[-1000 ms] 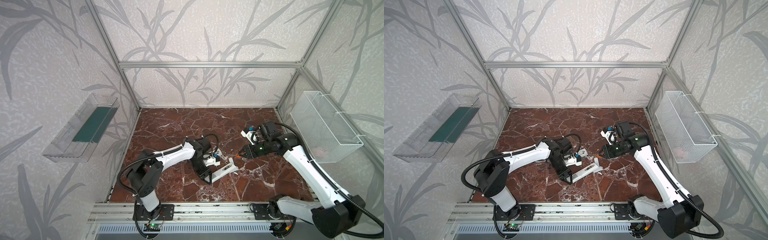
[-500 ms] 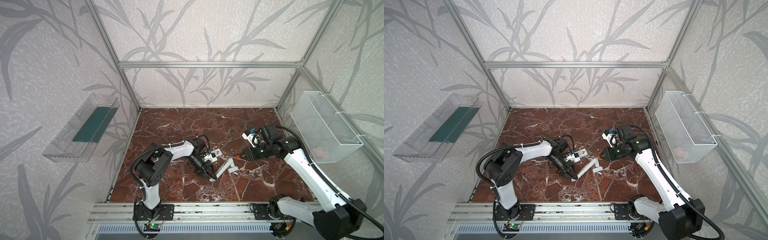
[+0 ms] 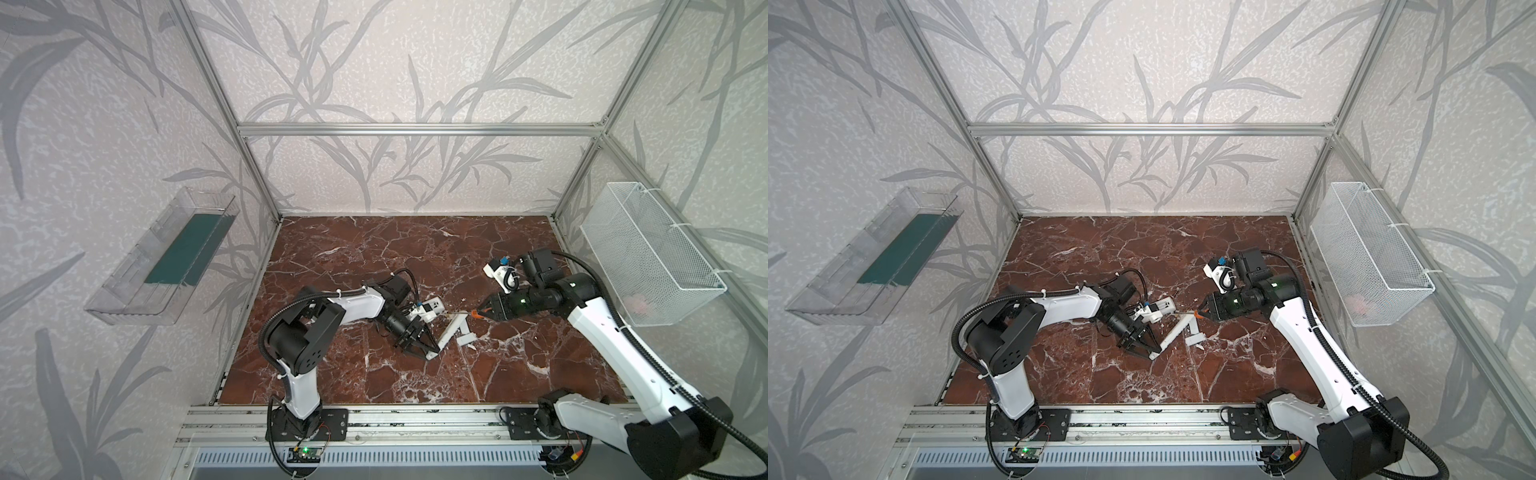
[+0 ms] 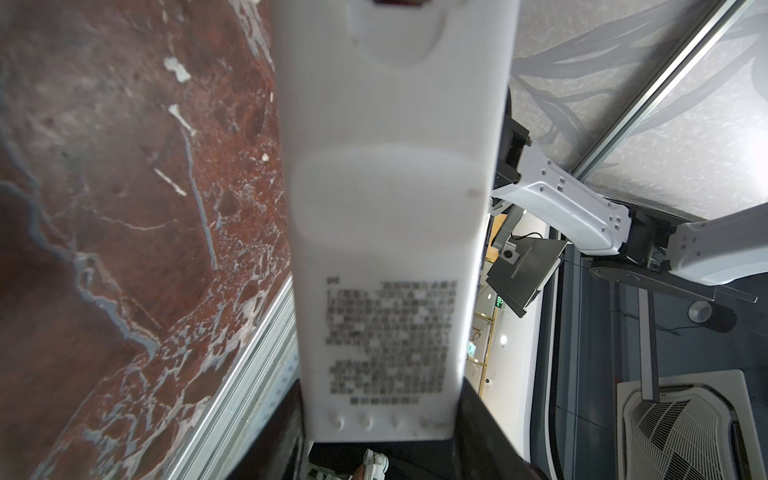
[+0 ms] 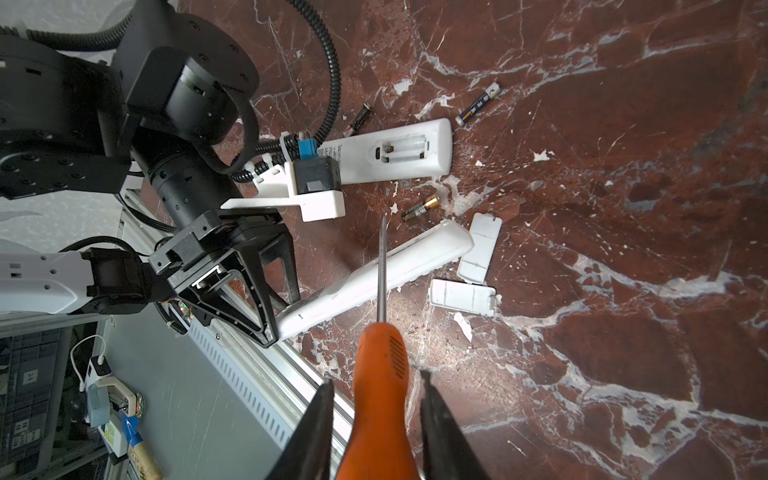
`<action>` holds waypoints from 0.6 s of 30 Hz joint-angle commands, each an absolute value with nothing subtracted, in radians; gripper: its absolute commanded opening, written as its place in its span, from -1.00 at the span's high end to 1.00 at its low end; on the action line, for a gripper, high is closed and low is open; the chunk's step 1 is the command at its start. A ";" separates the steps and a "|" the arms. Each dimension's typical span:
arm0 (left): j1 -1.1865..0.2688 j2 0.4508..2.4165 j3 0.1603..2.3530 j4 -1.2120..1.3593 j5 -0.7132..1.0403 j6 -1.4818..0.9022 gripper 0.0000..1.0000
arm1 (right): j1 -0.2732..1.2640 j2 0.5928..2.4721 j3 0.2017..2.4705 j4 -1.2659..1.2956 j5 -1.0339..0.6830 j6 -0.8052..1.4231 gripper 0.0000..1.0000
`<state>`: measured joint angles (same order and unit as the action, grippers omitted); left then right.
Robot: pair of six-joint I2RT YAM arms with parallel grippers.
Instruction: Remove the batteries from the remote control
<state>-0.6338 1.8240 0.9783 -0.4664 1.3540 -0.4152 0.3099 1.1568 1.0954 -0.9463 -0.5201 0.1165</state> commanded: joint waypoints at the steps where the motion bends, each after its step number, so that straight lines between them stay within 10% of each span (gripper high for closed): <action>1: -0.626 1.803 0.945 -0.322 1.392 -0.515 0.74 | 0.304 1.144 1.089 -0.922 -0.554 0.133 1.00; 6: -0.623 1.803 0.993 -0.463 1.325 -0.384 0.74 | 0.304 1.143 1.091 -0.925 -0.554 0.134 1.00; 10: -0.647 1.846 1.168 -0.973 0.948 0.019 0.74 | 0.305 1.133 1.085 -0.910 -0.561 0.142 1.00; 18: -0.735 1.793 1.149 -0.995 0.523 0.146 0.74 | 0.305 1.118 1.063 -0.897 -0.593 0.161 1.00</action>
<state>-0.7128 1.8362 1.1568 -0.9180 0.7364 0.0326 0.3092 1.1442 1.0767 -0.9131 -0.5579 0.1482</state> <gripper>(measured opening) 0.480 0.330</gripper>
